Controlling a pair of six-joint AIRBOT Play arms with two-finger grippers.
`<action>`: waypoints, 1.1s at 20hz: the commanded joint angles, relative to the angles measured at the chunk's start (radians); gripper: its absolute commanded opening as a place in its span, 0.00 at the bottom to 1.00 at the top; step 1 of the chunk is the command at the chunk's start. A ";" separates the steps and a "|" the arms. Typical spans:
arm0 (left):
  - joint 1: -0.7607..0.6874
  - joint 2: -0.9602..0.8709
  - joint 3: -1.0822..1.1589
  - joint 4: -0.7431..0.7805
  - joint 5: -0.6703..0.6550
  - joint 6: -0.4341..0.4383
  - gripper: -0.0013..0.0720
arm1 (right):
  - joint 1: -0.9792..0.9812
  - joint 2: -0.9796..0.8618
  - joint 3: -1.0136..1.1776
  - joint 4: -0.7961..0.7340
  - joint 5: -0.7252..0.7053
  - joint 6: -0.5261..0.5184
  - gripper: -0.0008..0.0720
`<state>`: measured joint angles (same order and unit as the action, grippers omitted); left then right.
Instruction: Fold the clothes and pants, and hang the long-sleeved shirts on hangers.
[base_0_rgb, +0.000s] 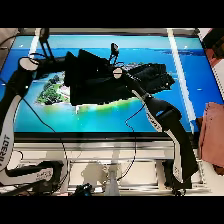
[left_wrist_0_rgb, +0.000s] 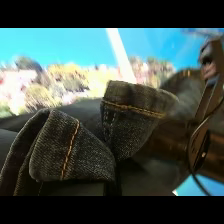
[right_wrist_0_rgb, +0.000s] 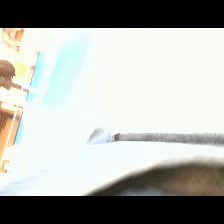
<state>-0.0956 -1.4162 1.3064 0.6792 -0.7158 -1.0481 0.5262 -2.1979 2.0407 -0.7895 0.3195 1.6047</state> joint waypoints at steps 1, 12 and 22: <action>-0.054 -0.080 0.000 0.000 -0.023 -0.009 0.06 | -0.014 0.000 0.001 -0.024 -0.109 -0.001 0.05; -0.196 -0.295 0.000 -0.074 0.049 -0.015 0.63 | -0.134 0.031 0.008 -0.137 0.109 -0.116 0.06; -0.084 -0.129 0.001 -0.051 0.010 -0.011 0.96 | -0.136 0.301 0.002 -0.328 0.762 -0.474 0.05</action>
<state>-0.2276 -1.6127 1.3064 0.6079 -0.6773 -1.0615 0.3920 -1.9854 2.0464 -1.0801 0.8326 1.2461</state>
